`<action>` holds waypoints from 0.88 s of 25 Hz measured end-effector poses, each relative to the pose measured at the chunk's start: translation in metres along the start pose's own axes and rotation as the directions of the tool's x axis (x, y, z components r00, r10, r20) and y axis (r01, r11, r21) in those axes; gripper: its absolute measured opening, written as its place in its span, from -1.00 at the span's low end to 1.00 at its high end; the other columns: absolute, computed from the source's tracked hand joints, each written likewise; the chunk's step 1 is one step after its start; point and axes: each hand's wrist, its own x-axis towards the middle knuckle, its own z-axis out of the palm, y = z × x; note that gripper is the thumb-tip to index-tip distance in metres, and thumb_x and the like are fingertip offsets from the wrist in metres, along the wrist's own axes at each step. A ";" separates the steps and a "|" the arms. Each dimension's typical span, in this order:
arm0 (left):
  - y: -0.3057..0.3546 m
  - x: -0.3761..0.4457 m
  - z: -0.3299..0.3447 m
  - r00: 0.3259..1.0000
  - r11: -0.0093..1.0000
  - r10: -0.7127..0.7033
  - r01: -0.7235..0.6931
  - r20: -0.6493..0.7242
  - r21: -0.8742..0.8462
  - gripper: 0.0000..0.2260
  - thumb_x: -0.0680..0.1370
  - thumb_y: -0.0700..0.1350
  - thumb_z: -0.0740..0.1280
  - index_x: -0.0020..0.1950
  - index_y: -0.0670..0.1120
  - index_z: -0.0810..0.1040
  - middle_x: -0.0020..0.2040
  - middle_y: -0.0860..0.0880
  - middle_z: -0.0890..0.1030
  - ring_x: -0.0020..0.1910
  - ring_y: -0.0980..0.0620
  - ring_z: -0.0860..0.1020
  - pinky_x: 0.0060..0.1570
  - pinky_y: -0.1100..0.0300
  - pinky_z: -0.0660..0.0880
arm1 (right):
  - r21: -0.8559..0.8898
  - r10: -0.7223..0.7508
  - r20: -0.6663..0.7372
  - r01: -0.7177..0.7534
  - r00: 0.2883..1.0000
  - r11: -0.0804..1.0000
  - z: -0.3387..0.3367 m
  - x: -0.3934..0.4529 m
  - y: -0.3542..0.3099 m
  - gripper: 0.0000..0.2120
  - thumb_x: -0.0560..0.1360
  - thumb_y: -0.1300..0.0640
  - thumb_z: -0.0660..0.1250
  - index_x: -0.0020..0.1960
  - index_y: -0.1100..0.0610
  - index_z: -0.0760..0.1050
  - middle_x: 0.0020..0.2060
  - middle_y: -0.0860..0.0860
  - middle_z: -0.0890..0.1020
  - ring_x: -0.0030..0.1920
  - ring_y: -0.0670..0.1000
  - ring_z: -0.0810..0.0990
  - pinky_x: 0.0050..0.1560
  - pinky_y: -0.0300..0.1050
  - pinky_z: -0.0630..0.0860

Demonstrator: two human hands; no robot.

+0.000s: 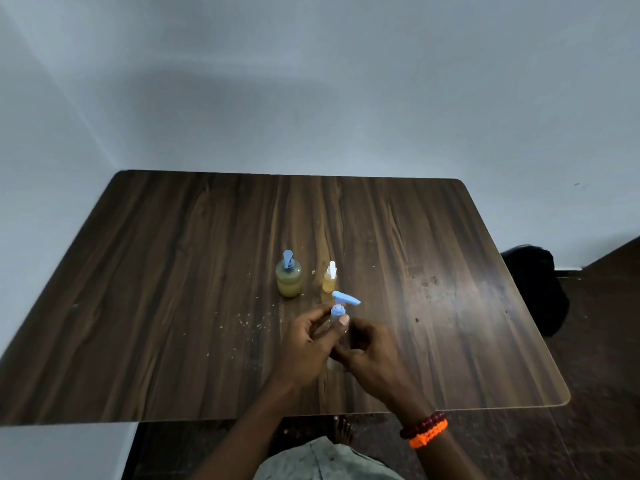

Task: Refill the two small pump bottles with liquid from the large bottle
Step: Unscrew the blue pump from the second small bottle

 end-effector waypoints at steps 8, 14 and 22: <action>-0.012 0.005 -0.011 0.995 0.997 -0.066 0.063 0.073 0.044 -0.61 0.47 -0.16 0.58 0.29 -0.08 0.66 0.15 -0.01 0.77 0.20 0.03 0.73 0.26 0.01 0.65 | 0.061 0.021 0.008 -0.021 1.000 0.998 -0.011 0.005 0.003 -0.73 0.45 0.06 0.55 0.14 -0.05 0.66 -0.10 0.07 0.76 -0.07 0.13 0.75 -0.05 0.32 0.68; -0.019 0.008 -0.019 0.994 0.992 -0.078 0.071 0.073 0.100 -0.61 0.48 -0.15 0.59 0.30 -0.07 0.68 0.12 0.00 0.79 0.17 0.00 0.74 0.28 -0.08 0.64 | 0.187 0.043 0.225 -0.086 0.973 0.979 -0.019 -0.002 -0.002 -0.38 0.43 0.35 0.47 0.40 -0.04 0.44 0.16 0.02 0.73 0.24 -0.01 0.69 0.21 0.07 0.67; -0.021 0.005 -0.016 0.990 0.974 -0.083 0.057 0.114 0.217 -0.65 0.49 -0.01 0.58 0.26 0.13 0.69 0.15 0.12 0.77 0.22 0.08 0.70 0.27 -0.14 0.64 | -0.053 -0.088 -0.186 0.080 0.979 0.995 -0.023 0.016 -0.005 -0.75 0.42 0.02 0.62 0.06 0.00 0.69 -0.03 -0.16 0.74 0.09 -0.23 0.68 0.19 0.03 0.64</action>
